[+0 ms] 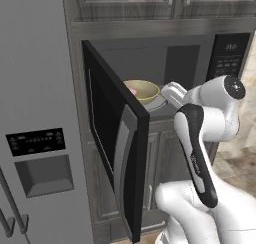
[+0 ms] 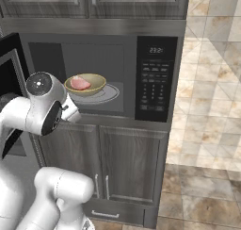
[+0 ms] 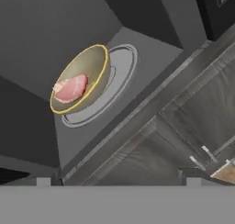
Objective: Remove the peach from the bowl and place it on the small plate. Then place the bowl with only the steak in the microwave, close the door, and press the start button to microwave the steak.
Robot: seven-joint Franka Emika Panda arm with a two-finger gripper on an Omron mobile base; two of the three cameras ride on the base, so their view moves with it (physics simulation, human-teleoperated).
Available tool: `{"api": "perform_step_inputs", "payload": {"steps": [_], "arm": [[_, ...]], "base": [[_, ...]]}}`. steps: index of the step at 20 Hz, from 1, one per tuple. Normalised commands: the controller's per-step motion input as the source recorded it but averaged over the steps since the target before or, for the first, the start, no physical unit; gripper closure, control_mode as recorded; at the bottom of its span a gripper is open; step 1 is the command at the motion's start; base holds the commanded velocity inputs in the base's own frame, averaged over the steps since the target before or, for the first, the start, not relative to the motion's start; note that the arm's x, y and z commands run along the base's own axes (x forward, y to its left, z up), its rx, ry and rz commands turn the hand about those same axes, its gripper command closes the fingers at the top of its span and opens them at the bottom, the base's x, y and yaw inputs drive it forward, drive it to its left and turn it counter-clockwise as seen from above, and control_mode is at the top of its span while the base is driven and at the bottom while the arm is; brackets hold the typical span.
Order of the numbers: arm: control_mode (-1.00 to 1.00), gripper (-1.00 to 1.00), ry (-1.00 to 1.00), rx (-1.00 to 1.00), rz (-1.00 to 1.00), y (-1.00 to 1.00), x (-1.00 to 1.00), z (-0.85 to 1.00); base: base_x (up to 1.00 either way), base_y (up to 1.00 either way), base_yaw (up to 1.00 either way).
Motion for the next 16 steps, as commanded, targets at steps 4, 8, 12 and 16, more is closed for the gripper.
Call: {"api": "perform_step_inputs", "payload": {"steps": [4, 8, 12, 16], "arm": [[-1.0, -1.0, -0.04, -0.34, 0.02, 0.24, -0.51, -0.05], [-1.0, -1.0, -0.02, -0.04, 0.05, -0.03, -0.42, -0.1], [-1.0, -1.0, -0.13, -0.13, 0.06, -0.03, -1.0, 0.42], [-1.0, -1.0, -0.07, -0.23, 0.07, 0.0, -1.0, 0.63]], "base": [[0.0, 0.0, 0.0], [0.0, 0.0, 0.0], [0.0, 0.0, 0.0], [0.0, 0.0, 0.0]]}}
